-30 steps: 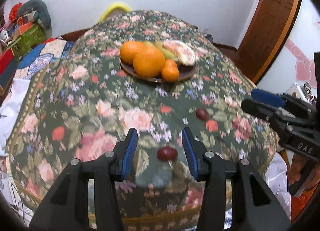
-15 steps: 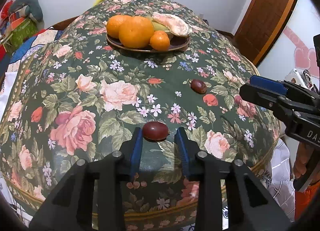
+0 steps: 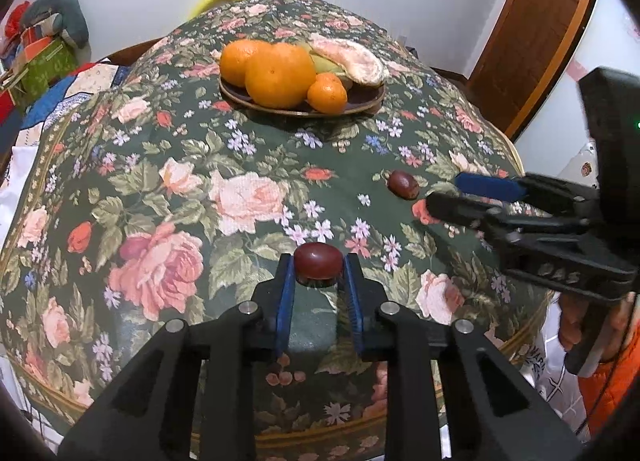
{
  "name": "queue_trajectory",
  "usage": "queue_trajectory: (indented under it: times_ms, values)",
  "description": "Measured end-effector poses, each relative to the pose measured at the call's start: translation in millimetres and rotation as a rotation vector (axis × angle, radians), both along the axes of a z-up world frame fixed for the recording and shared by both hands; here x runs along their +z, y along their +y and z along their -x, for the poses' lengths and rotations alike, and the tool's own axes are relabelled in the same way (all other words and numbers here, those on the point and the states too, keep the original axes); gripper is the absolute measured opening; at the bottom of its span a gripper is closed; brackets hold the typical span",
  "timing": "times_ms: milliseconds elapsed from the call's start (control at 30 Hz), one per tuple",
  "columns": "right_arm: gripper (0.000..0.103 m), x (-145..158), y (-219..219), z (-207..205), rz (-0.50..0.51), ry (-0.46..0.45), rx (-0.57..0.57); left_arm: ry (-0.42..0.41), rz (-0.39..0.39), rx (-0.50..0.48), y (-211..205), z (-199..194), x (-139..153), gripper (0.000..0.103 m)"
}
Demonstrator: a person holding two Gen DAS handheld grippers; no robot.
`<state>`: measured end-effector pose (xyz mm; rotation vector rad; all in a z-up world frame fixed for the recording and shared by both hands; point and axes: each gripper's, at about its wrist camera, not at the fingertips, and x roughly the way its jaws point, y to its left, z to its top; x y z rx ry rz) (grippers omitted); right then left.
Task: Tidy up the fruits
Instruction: 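Grasp a dark red date with the left tool while the right grasps another date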
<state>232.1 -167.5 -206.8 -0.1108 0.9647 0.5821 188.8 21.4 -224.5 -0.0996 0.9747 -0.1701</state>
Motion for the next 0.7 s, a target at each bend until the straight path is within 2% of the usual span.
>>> queue_trajectory:
  times_ms: [133, 233, 367, 433, 533, 700]
  values:
    - [0.047, -7, 7, -7, 0.005, 0.014, 0.008, -0.023, -0.002, -0.002, 1, -1, 7, 0.024]
    - [0.034, -12, 11, -11, 0.009, 0.015, 0.015, -0.031, 0.003, -0.004, 2, -4, 10, 0.024]
    - [0.03, -13, 14, -14, 0.009, 0.003, 0.009, -0.034, 0.007, -0.004, 3, -8, 10, 0.024]
    - [0.022, -13, 14, -15, 0.007, 0.001, 0.009, -0.033, 0.01, -0.004, 3, -10, 9, 0.024]
    - [0.016, -14, 16, -14, 0.004, -0.003, 0.02, -0.036, 0.014, -0.003, 3, -13, 10, 0.024]
    - [0.014, -10, 14, -15, -0.01, -0.007, 0.017, -0.05, 0.022, 0.001, 4, -19, 15, 0.024]
